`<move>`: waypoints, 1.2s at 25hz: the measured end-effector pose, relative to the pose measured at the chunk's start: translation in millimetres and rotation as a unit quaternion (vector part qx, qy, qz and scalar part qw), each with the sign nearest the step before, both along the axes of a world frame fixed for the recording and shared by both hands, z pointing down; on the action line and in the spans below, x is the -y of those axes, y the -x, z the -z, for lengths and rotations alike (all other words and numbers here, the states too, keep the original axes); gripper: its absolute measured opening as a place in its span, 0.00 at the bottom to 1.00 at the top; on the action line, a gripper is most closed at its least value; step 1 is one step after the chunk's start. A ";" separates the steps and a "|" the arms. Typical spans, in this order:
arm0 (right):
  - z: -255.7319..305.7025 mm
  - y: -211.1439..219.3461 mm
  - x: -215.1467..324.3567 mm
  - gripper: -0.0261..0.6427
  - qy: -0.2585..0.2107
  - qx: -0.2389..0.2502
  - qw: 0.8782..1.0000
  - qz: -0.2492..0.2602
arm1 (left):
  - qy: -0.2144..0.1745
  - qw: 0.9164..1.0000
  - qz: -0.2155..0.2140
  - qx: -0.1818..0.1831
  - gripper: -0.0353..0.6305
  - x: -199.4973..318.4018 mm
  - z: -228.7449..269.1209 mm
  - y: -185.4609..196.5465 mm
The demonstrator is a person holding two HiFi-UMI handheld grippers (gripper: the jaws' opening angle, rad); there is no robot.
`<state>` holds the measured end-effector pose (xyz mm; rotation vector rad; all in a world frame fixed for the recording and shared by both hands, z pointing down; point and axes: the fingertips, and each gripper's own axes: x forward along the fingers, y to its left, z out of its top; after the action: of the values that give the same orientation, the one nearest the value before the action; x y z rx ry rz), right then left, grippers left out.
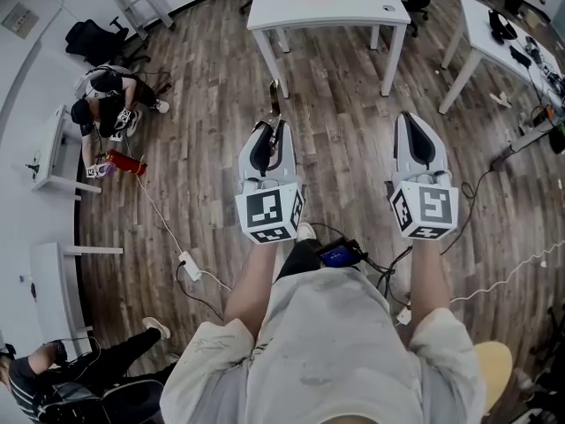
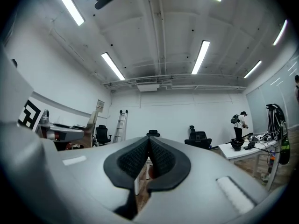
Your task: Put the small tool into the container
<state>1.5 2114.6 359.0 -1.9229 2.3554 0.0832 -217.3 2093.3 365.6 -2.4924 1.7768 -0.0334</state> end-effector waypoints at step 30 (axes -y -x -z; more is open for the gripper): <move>67.5 354.4 717.1 0.05 -0.003 -0.057 0.998 -0.031 | -0.005 0.998 -0.027 -0.048 0.21 725.1 55.4 346.4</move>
<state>-352.9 1397.4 291.5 -2.0401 2.3629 0.2096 -563.7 1368.3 310.2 -2.5753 1.7368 0.1021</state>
